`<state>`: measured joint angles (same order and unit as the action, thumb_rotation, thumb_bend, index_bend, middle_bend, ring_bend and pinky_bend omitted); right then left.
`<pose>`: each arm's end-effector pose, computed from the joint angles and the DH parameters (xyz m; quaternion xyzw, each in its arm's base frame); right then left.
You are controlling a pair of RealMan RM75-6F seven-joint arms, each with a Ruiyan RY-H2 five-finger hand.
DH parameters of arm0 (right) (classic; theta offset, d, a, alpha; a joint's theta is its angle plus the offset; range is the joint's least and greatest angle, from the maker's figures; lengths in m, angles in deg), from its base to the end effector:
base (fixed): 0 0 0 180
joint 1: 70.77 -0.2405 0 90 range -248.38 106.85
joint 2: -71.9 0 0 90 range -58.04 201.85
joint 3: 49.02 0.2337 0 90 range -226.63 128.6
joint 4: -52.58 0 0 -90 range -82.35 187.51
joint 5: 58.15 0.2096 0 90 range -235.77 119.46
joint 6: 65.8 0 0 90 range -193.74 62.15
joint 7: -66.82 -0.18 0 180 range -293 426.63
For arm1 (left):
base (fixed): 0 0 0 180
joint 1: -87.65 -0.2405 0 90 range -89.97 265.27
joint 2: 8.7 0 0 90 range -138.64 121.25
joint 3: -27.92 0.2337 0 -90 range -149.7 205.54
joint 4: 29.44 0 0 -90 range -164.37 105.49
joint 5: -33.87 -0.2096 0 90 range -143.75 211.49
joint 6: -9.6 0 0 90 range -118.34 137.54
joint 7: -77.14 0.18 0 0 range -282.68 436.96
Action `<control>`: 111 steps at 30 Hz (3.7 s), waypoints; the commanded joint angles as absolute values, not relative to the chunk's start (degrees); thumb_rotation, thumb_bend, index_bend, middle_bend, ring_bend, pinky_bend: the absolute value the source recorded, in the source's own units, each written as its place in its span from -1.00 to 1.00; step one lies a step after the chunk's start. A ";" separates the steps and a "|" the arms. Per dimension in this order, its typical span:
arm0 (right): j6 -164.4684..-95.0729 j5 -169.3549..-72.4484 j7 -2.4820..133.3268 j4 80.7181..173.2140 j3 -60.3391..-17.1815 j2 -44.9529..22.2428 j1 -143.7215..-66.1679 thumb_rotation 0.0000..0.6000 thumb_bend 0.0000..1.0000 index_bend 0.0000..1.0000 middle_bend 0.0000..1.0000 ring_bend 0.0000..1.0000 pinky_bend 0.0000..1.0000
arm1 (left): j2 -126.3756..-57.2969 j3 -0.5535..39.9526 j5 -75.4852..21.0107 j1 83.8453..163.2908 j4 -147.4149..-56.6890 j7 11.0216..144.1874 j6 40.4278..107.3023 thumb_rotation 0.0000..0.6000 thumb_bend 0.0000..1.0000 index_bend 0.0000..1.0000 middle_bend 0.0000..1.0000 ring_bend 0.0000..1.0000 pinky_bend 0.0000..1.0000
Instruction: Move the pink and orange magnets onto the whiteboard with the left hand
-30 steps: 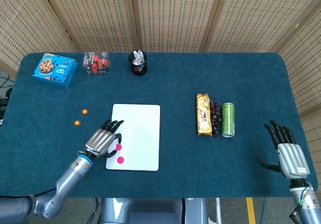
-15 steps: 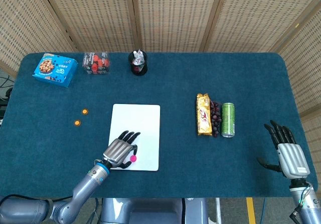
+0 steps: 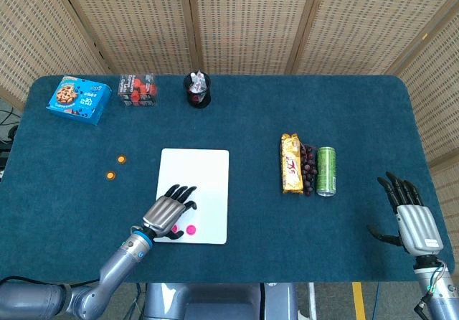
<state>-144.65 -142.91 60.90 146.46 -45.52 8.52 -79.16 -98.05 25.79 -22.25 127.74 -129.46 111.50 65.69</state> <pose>-0.2821 -0.2342 0.1360 0.5949 -0.4372 0.4076 0.5375 -0.1155 0.2748 -0.0715 -0.7971 -0.4056 -0.2869 0.3432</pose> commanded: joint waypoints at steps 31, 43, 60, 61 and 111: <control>-143.72 -141.45 63.10 147.70 -45.41 8.54 -79.30 1.00 -0.48 -1.00 -1.00 -1.00 -1.00 | -92.23 22.56 -25.14 121.03 -93.14 82.74 57.45 1.00 -0.33 -0.26 -1.00 -1.00 -1.00; -143.64 -141.42 62.83 147.74 -45.41 8.64 -79.31 1.00 -0.48 -1.00 -1.00 -1.00 -1.00 | -95.45 21.82 -24.75 120.98 -89.41 83.52 56.01 1.00 -0.28 -0.16 -1.00 -1.00 -1.00; -143.63 -141.42 62.65 147.69 -45.40 8.66 -79.29 1.00 -0.49 -1.00 -1.00 -1.00 -1.00 | -98.05 20.69 -24.17 122.09 -88.30 87.03 54.87 1.00 -0.31 -0.16 -1.00 -1.00 -1.00; -143.63 -141.43 62.64 147.69 -45.41 8.66 -79.28 1.00 -0.48 -1.00 -1.00 -1.00 -1.00 | -98.12 20.64 -24.10 122.12 -88.26 87.14 54.84 1.00 -0.31 -0.16 -1.00 -1.00 -1.00; -143.36 -141.77 60.49 147.52 -45.46 9.08 -79.37 1.00 -0.48 -1.00 -1.00 -1.00 -1.00 | -98.65 22.23 -23.76 128.28 -123.38 112.11 62.54 1.00 -0.29 0.14 -1.00 -1.00 -1.00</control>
<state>-143.38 -141.76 60.52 147.54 -45.46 9.06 -79.36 -96.45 21.90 -26.01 126.60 -121.55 108.82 61.43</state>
